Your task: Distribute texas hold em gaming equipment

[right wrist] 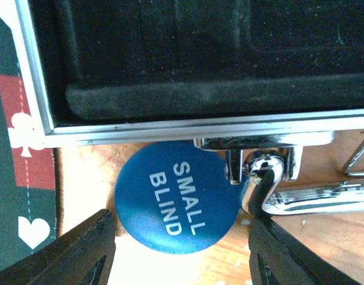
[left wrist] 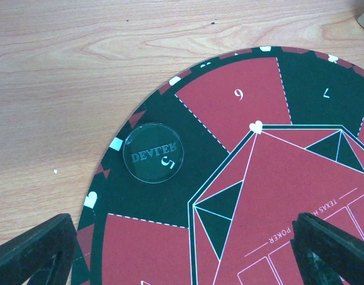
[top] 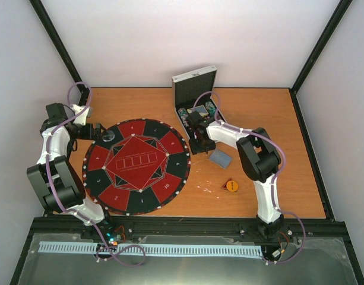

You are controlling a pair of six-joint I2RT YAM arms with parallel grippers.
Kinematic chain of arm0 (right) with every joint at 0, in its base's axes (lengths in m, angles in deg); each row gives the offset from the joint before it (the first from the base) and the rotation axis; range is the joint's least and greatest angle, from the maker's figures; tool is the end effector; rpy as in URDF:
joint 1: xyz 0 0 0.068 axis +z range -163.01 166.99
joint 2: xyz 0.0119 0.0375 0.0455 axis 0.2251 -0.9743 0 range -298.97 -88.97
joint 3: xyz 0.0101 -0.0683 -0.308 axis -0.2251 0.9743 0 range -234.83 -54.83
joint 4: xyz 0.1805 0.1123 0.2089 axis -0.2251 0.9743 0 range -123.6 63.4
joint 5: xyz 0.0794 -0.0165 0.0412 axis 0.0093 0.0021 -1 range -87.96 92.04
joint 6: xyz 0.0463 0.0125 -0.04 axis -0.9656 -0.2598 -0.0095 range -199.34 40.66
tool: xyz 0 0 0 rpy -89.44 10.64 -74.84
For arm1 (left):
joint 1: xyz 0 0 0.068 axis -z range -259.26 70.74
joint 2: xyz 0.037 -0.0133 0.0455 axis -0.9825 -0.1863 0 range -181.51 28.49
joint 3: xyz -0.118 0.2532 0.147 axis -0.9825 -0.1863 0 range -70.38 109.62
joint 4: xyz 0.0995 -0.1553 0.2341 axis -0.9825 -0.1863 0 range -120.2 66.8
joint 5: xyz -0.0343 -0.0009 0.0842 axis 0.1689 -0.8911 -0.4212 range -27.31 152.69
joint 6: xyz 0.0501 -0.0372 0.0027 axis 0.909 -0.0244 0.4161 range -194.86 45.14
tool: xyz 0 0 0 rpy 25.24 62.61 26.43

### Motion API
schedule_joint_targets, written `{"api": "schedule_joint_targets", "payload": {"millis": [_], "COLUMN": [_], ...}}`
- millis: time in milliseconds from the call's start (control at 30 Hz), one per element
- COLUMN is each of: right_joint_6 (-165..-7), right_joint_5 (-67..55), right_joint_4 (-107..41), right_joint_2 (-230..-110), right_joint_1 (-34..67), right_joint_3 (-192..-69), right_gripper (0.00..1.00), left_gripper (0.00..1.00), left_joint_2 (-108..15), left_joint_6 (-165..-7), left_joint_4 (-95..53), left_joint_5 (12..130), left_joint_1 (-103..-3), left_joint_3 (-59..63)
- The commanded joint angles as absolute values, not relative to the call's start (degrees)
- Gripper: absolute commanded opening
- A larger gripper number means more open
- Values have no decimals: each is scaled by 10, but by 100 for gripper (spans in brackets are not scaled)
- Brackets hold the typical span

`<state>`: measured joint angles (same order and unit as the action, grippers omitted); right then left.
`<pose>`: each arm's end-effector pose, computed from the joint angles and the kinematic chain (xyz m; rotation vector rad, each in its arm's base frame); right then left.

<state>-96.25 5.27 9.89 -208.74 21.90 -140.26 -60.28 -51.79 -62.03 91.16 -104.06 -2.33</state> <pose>0.3844 0.2649 0.1516 -0.4489 2.8908 0.0622 0.3351 0.1300 0.2774 0.1321 2.4497 -0.2972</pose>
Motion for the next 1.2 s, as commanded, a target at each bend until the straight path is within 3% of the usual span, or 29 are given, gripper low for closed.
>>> {"api": "schedule_joint_targets", "payload": {"millis": [0,700,1167], "right_joint_6": [-936,-937,-942], "right_joint_5": [67,98,83], "right_joint_4": [36,47,72], "right_joint_2": [-2142,-2114,-2067], "right_joint_1": [210,226,255], "right_joint_3": [-1411,-1369,-1306], "right_gripper": [62,53,54], "left_gripper": [100,100,100], "left_joint_2": [-606,-605,-601], "left_joint_6": [-521,-522,-518], "left_joint_4": [-617,-619,-621], "left_joint_5": [912,916,911], "left_joint_1": [-1041,-1041,-1041], "left_joint_3": [-2,-1,-3]}}
